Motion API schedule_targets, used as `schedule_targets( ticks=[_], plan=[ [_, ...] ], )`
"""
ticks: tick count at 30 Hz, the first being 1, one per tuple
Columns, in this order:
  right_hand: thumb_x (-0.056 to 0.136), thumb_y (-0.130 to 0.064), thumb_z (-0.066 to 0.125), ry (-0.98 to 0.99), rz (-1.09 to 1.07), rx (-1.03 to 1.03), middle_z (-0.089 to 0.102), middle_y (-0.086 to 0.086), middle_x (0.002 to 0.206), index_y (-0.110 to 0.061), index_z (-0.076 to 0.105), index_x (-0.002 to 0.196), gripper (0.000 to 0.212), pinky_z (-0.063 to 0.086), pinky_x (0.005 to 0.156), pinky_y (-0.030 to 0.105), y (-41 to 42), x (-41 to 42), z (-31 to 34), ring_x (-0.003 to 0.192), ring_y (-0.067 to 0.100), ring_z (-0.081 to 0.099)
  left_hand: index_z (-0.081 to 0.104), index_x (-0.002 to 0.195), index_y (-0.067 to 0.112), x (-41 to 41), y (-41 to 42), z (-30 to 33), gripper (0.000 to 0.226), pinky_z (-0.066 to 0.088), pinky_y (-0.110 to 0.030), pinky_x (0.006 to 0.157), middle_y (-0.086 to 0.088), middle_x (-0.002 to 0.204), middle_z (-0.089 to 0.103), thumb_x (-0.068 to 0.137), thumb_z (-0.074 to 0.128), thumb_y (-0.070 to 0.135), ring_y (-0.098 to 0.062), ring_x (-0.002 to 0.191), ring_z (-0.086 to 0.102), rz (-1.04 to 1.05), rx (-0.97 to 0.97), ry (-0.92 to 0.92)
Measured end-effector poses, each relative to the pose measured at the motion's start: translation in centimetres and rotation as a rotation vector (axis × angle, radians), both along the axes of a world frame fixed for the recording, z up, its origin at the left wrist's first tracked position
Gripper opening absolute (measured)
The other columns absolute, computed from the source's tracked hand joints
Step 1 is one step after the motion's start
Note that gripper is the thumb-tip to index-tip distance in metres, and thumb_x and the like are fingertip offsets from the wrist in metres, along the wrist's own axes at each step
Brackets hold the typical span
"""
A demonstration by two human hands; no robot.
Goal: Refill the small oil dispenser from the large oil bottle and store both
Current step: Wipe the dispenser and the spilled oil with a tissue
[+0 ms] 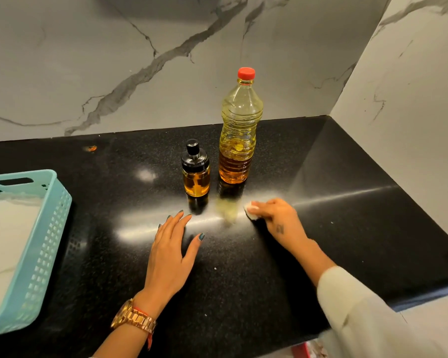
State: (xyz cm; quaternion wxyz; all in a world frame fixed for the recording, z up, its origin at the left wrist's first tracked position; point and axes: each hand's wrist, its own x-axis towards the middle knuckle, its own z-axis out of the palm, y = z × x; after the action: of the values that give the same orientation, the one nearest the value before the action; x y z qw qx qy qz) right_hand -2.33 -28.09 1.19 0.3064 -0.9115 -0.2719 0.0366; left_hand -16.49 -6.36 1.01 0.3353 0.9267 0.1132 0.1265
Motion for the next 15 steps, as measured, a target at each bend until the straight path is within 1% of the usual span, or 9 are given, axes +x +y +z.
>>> schedule_targets(
  ticks=[2, 4, 6, 7, 8, 9, 11, 13, 15],
  plan=[
    [0.084, 0.003, 0.048, -0.067, -0.039, -0.005, 0.061, 0.016, 0.113, -0.020, 0.068, 0.112, 0.041, 0.034, 0.083, 0.018, 2.1, 1.9, -0.1, 0.105, 0.029, 0.054, 0.039, 0.137, 0.023, 0.1, -0.1, 0.0, 0.057, 0.015, -0.031, 0.113, 0.003, 0.148, 0.035, 0.088, 0.043, 0.052, -0.015, 0.140, 0.024, 0.000, 0.010, 0.004],
    [0.084, 0.002, 0.046, -0.047, -0.025, -0.009, 0.060, 0.015, 0.116, -0.019, 0.066, 0.114, 0.042, 0.034, 0.085, 0.018, 4.2, 1.9, -0.7, 0.107, 0.028, 0.052, 0.039, 0.137, 0.024, 0.3, -0.4, 0.1, 0.057, 0.016, -0.032, 0.113, 0.003, 0.148, 0.035, 0.087, 0.043, 0.051, -0.016, 0.140, 0.024, -0.007, 0.001, 0.016],
    [0.085, -0.010, 0.041, -0.052, 0.064, -0.033, 0.062, 0.014, 0.118, -0.019, 0.068, 0.112, 0.039, 0.034, 0.086, 0.017, 5.5, -0.5, -1.3, 0.105, 0.022, 0.051, 0.039, 0.137, 0.024, 0.5, -0.4, 0.2, 0.057, 0.017, -0.033, 0.113, 0.003, 0.148, 0.035, 0.086, 0.042, 0.049, -0.015, 0.140, 0.024, -0.009, -0.001, 0.012],
    [0.083, -0.016, 0.038, -0.075, 0.103, -0.020, 0.065, 0.011, 0.117, -0.019, 0.070, 0.109, 0.041, 0.032, 0.085, 0.012, 5.1, -1.6, -1.6, 0.101, 0.018, 0.049, 0.039, 0.137, 0.025, 0.5, -0.5, 0.2, 0.057, 0.017, -0.032, 0.113, 0.003, 0.148, 0.035, 0.087, 0.044, 0.049, -0.015, 0.140, 0.024, -0.009, 0.000, 0.008],
    [0.079, -0.017, 0.038, -0.082, 0.136, -0.006, 0.068, 0.007, 0.114, -0.019, 0.072, 0.104, 0.042, 0.030, 0.084, 0.009, 4.3, -2.3, -1.8, 0.096, 0.014, 0.048, 0.039, 0.138, 0.024, 0.5, -0.5, 0.2, 0.055, 0.017, -0.032, 0.113, 0.003, 0.148, 0.035, 0.088, 0.047, 0.048, -0.015, 0.140, 0.024, -0.009, -0.001, 0.011],
    [0.076, -0.010, 0.043, -0.104, 0.157, -0.001, 0.069, 0.003, 0.111, -0.019, 0.073, 0.100, 0.040, 0.030, 0.083, 0.008, 3.1, -2.7, -2.0, 0.092, 0.014, 0.050, 0.039, 0.138, 0.024, 0.5, -0.5, 0.2, 0.053, 0.016, -0.032, 0.113, 0.003, 0.148, 0.035, 0.090, 0.050, 0.045, -0.014, 0.140, 0.023, -0.006, 0.002, 0.004],
    [0.067, 0.003, 0.056, -0.165, 0.131, 0.025, 0.070, -0.001, 0.108, -0.022, 0.075, 0.097, 0.044, 0.036, 0.082, 0.011, 0.8, -2.7, -2.2, 0.086, 0.020, 0.057, 0.038, 0.138, 0.024, 0.4, -0.6, 0.2, 0.052, 0.014, -0.030, 0.113, 0.003, 0.148, 0.034, 0.090, 0.050, 0.040, -0.014, 0.140, 0.022, 0.001, 0.002, 0.005],
    [0.069, 0.000, 0.060, -0.142, 0.078, 0.039, 0.071, 0.003, 0.107, -0.020, 0.075, 0.096, 0.037, 0.040, 0.079, 0.011, -0.9, -2.1, -1.9, 0.085, 0.021, 0.061, 0.038, 0.138, 0.024, 0.3, -0.5, 0.2, 0.053, 0.013, -0.029, 0.113, 0.004, 0.148, 0.033, 0.089, 0.048, 0.042, -0.013, 0.140, 0.021, 0.002, -0.006, 0.006],
    [0.078, -0.004, 0.063, -0.102, -0.037, 0.037, 0.068, 0.009, 0.109, -0.014, 0.074, 0.099, 0.026, 0.040, 0.084, 0.009, -1.2, -0.4, -1.3, 0.094, 0.018, 0.061, 0.038, 0.138, 0.024, 0.1, -0.6, 0.2, 0.054, 0.013, -0.030, 0.113, 0.005, 0.148, 0.033, 0.088, 0.046, 0.044, -0.013, 0.141, 0.021, 0.001, -0.012, 0.010]
  ],
)
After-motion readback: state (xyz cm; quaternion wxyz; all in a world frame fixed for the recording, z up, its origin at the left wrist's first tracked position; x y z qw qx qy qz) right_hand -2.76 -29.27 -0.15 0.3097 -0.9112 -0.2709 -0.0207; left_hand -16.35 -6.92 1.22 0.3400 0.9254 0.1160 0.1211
